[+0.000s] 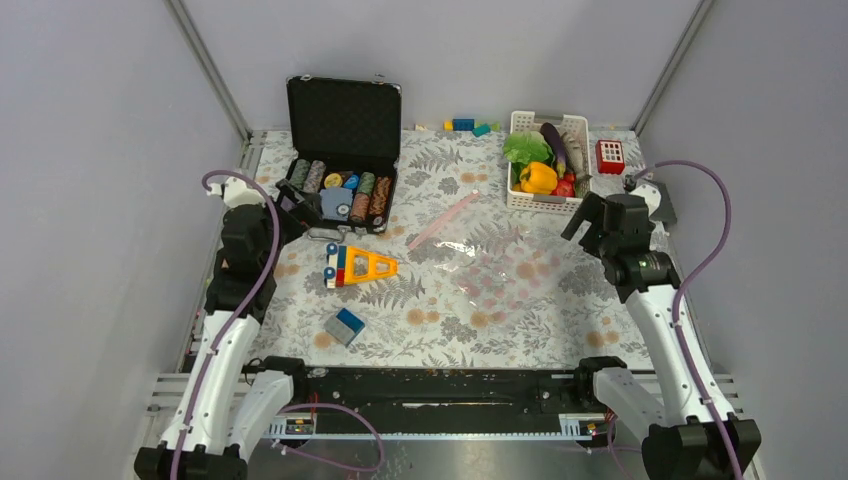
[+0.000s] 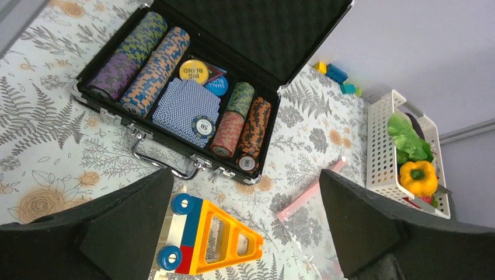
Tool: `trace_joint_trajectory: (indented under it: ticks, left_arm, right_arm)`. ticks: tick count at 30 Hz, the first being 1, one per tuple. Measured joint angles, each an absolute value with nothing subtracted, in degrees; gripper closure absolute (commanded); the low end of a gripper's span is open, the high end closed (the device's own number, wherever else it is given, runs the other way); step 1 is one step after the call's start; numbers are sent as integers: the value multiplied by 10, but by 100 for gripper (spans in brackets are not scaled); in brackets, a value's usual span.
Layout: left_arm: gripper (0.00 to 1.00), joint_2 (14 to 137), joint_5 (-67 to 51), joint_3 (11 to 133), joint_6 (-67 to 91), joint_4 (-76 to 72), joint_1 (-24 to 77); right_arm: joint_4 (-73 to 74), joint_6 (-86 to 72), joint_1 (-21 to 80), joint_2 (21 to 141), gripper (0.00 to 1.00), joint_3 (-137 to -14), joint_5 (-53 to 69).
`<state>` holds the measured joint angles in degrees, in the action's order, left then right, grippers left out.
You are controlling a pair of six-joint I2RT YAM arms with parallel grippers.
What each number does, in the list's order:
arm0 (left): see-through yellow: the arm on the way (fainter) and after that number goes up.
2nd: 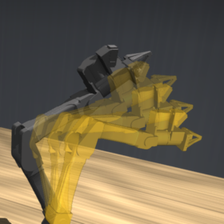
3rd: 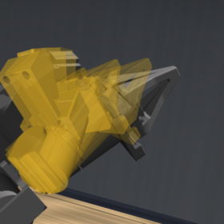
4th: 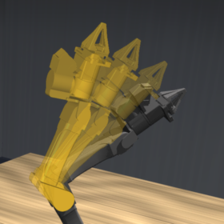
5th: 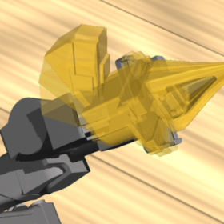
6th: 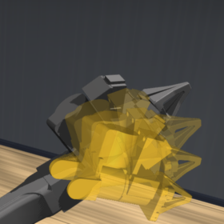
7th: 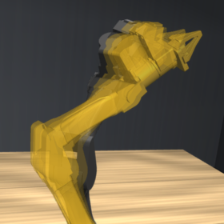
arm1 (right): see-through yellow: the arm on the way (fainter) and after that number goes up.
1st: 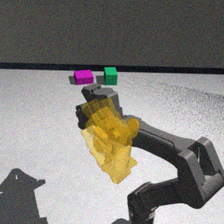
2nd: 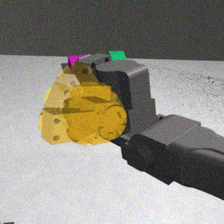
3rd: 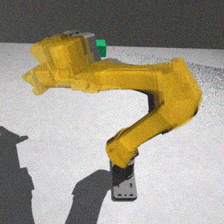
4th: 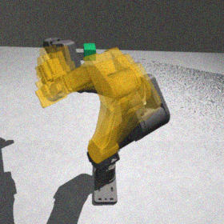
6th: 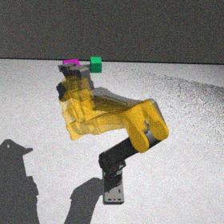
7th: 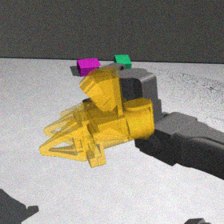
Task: Place the food in the zip-top bag and seal the zipper
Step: Pick up the zipper food storage bag at the center of the board.
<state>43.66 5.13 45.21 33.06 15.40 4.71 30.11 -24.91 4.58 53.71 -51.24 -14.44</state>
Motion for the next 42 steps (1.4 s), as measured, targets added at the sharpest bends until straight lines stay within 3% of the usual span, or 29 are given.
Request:
trace_joint_trajectory:
  ticks: [10, 19, 24, 27, 37, 42]
  left_arm:
    - [1, 547, -92, 469, 324, 139, 63]
    - [1, 944, -119, 794, 190, 232, 275]
    - [1, 1169, -110, 978, 127, 289, 309]
    - [1, 1251, -107, 1018, 105, 322, 309]
    - [2, 1294, -109, 1056, 89, 353, 310]
    - [16, 1295, -88, 1042, 92, 360, 317]
  right_arm:
    - [223, -268, 45, 521, 2, -436, -26]
    - [190, -289, 45, 491, 2, -356, 37]
    - [190, -293, 45, 453, 2, -329, 37]
    - [190, -293, 45, 431, 2, -323, 37]
    - [190, -294, 45, 412, 2, -322, 41]
    - [190, -294, 45, 410, 2, -322, 41]
